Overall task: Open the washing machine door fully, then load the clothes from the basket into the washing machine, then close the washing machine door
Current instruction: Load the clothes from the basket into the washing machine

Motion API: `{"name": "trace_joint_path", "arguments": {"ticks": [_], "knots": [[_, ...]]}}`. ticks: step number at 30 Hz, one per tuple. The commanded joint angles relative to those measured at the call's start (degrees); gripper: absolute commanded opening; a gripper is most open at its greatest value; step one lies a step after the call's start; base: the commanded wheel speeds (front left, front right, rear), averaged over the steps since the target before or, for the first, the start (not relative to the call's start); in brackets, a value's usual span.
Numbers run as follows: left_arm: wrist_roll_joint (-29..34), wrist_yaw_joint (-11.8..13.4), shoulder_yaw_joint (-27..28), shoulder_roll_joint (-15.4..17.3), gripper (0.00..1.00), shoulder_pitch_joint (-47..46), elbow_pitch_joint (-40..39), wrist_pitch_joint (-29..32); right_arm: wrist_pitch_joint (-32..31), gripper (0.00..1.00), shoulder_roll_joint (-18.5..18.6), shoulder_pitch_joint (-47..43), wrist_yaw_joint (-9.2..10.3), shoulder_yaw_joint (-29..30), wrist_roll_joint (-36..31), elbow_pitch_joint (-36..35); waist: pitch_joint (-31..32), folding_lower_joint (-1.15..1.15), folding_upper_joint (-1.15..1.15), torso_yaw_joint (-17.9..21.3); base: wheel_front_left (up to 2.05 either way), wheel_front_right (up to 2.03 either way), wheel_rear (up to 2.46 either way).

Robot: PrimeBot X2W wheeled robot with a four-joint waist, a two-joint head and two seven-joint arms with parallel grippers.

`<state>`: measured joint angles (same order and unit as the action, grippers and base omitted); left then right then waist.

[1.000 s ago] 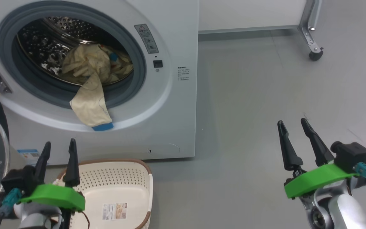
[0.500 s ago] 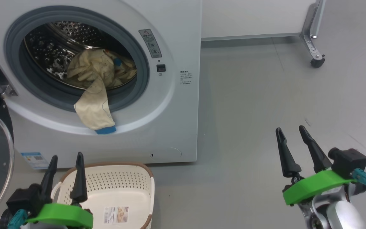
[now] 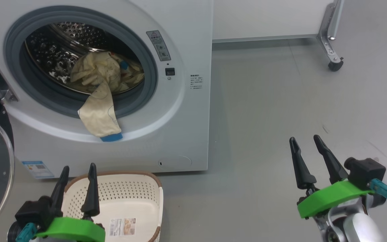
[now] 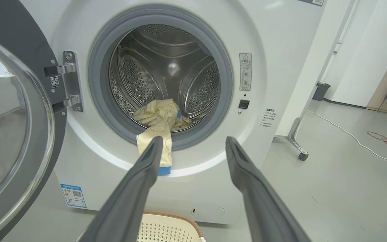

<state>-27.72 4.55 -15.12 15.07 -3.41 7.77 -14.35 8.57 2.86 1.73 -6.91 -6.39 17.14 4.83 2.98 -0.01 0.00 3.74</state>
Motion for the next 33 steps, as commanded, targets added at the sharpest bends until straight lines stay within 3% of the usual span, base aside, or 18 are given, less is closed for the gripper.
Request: {"name": "trace_joint_path", "arguments": {"ticks": [1,24,33], "knots": [[-0.3,-0.2,1.3,0.7,1.0,-1.9,-1.4,-0.1,0.8,1.0,0.0,2.5,-0.58,-1.8,0.2,-1.3,0.3,0.01,0.0,0.2,0.0,0.0,0.0],[-0.8,-0.2,-0.2,0.2,1.0,-3.2,0.0,0.0,0.7,1.0,0.0,2.5,-0.58,-1.6,0.2,-1.6,-2.6,0.01,0.0,0.5,0.0,0.0,0.0],[-1.0,-1.9,-0.8,0.1,1.0,-10.7,2.5,0.9,0.1,1.0,0.2,5.5,-0.58,-1.0,-0.3,-3.4,-14.0,0.01,0.0,0.6,0.0,0.0,0.0]]}}
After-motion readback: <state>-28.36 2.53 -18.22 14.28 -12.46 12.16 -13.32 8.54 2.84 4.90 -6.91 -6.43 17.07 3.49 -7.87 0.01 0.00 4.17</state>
